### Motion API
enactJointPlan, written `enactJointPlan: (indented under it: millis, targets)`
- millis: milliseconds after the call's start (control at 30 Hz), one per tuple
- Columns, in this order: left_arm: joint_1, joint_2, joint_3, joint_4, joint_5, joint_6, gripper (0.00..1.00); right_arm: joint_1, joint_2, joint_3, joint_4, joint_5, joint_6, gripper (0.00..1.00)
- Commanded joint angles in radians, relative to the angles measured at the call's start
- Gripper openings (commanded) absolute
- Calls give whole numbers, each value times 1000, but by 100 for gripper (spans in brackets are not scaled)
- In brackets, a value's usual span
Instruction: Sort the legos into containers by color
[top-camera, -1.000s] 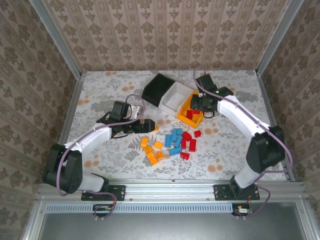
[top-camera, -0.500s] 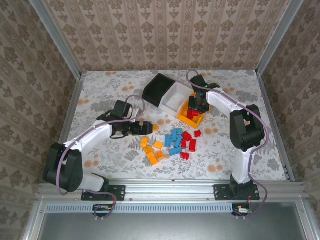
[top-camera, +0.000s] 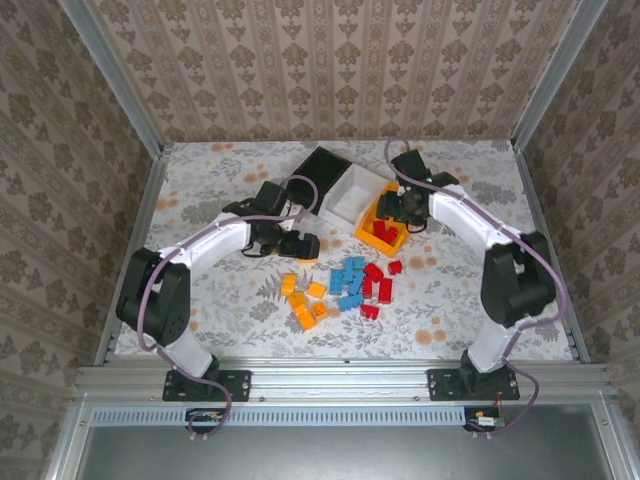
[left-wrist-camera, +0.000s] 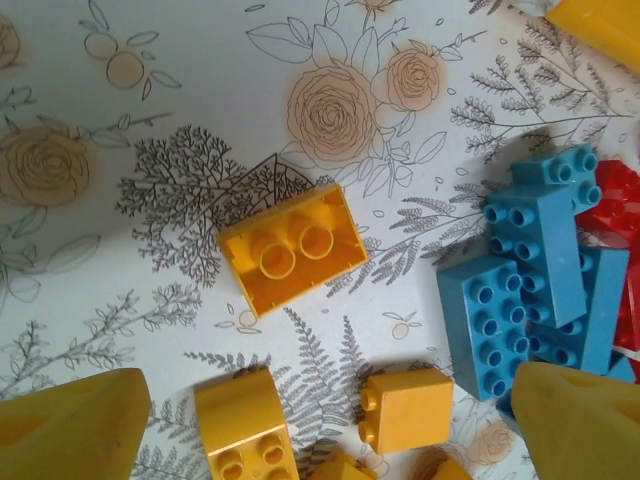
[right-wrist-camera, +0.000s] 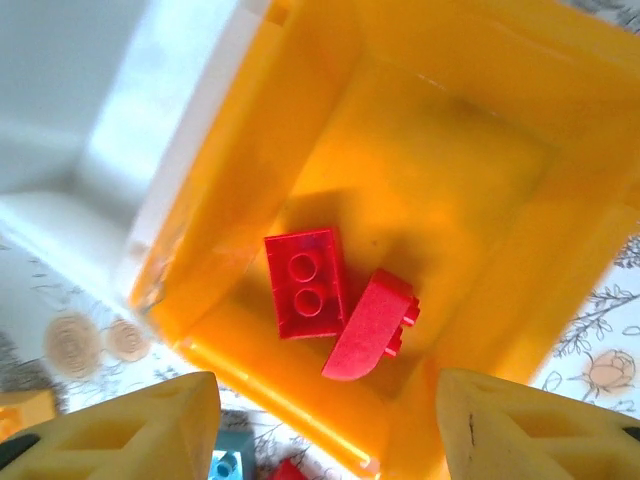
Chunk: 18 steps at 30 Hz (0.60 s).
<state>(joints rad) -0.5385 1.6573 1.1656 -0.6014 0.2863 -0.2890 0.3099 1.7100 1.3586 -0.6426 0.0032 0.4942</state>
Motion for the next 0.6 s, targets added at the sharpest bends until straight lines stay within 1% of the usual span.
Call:
enactJointPlan:
  millis: [0,100,267,367,433,567]
  targets:
    - [-17,62,76,-90,-74,55,93,9,-160,-123,9,-18,52,60]
    - [-35,107,115,-112,-100,62,91,17,-232,-222,25,-37,77,60]
    - [-58,172,142,-120,-143,51,91,43,-297,-350,59,-44,105,61]
    - [-67,200,155,-110,-127,28,90,45,-311,-402,78,-55,117,61]
    - [-78,218,172,-113,-136,20,90,44,-349,-429,91,-55,126,61]
    - [-86,259,205,-122,-148,4,90,44,-377,-458,96,-60,136,63]
